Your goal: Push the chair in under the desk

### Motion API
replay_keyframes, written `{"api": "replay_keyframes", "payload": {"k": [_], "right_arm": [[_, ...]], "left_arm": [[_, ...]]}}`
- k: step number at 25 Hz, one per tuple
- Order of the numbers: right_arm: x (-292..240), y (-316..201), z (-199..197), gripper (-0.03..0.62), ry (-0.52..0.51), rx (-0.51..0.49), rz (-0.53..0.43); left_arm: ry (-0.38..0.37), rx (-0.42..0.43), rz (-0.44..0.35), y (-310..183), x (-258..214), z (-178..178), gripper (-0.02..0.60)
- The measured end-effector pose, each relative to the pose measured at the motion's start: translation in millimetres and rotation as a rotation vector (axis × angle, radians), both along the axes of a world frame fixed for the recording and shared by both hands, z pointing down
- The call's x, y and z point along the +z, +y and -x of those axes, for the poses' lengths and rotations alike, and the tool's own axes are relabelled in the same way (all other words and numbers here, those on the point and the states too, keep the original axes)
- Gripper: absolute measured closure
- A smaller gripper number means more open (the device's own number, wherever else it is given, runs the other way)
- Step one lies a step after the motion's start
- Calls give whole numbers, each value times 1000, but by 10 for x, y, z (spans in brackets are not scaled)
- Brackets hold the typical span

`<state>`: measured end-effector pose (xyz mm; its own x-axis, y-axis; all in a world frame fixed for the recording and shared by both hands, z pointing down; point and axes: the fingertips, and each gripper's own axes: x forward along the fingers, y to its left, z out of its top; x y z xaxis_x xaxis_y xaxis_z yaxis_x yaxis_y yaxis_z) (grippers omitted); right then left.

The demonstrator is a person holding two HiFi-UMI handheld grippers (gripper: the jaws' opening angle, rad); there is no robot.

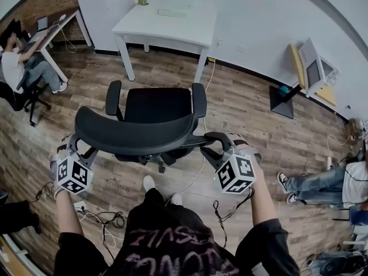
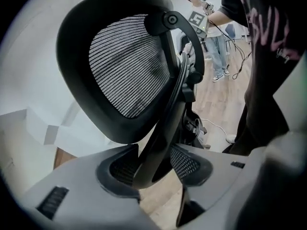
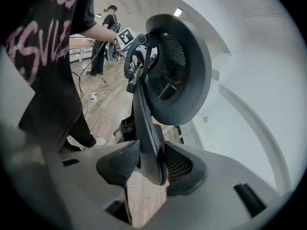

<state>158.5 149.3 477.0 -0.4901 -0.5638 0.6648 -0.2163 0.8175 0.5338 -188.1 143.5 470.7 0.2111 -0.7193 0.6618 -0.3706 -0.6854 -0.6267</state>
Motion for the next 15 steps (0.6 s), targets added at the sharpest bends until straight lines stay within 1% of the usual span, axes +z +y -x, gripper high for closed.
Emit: {"api": "replay_keyframes", "payload": {"k": [3,6,9,12,15], "right_arm": [[-4,-9,24,422,-12,-7,17],[-7,-18,49,421,-3,-25,36],[15,-25,70,419,19,-55,65],[90,-27,118,419,49,-85,105],[180,-58,182,421,97,-106,92]], "left_arm": [[-19,9,6,-37,29,-19,354],[-15,16,7,-51,27,-15,351],[-11,28,6,-61,27,-10,351],[-32,32,13,-53,54,-6,353],[-59,30,10,-58,69,-8,353]]}}
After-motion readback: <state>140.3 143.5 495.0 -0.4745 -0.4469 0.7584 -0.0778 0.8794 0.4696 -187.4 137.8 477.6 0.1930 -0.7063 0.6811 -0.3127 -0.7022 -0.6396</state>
